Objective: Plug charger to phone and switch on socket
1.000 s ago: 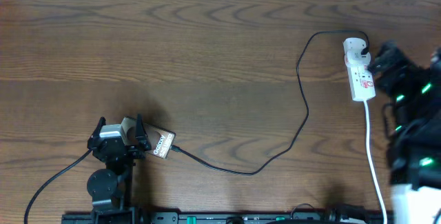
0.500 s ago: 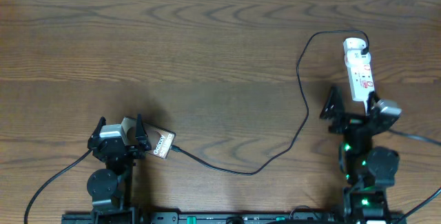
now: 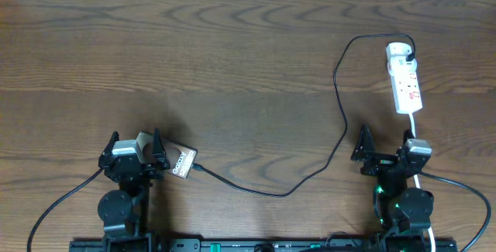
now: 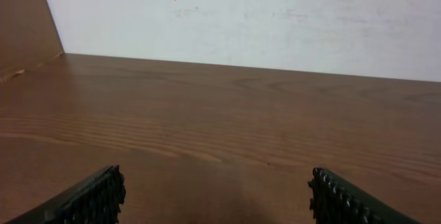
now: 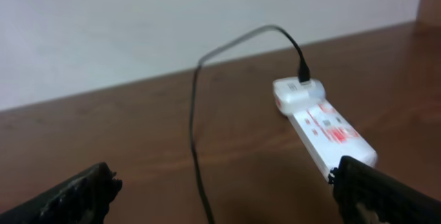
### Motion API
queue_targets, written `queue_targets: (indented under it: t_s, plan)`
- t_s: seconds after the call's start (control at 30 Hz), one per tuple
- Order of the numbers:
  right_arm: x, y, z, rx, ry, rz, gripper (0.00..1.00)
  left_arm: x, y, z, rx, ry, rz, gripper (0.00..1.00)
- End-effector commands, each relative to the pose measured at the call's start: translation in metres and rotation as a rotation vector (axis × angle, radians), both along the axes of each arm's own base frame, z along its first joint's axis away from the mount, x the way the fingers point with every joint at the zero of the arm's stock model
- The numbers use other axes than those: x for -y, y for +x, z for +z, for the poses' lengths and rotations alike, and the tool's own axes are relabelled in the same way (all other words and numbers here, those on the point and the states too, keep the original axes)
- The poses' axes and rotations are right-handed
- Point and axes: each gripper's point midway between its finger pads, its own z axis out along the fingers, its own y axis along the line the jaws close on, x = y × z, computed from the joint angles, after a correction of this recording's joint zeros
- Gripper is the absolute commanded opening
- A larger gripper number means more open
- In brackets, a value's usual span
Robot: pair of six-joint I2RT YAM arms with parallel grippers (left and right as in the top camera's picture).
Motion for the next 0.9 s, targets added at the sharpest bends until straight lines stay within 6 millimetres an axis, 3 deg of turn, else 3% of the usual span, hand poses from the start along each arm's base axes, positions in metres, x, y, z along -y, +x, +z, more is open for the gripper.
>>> queue_targets:
  t_s: [0.0, 0.2, 0.87]
  plan:
    - [-0.0015, -0.0035, 0.0056, 0.025, -0.068, 0.012, 0.99, 0.0038, -0.0008, -0.0149, -0.047, -0.003, -0.024, 0.85]
    - [-0.0083, -0.0036, 0.0053, 0.022, -0.173, 0.060, 0.99, 0.0038, -0.0007, -0.0148, -0.046, -0.003, -0.024, 0.85]
    - [-0.0103, -0.0036, 0.0054, 0.023, -0.176, 0.070, 0.99, 0.0038, -0.0008, -0.0149, -0.047, -0.003, -0.024, 0.85]
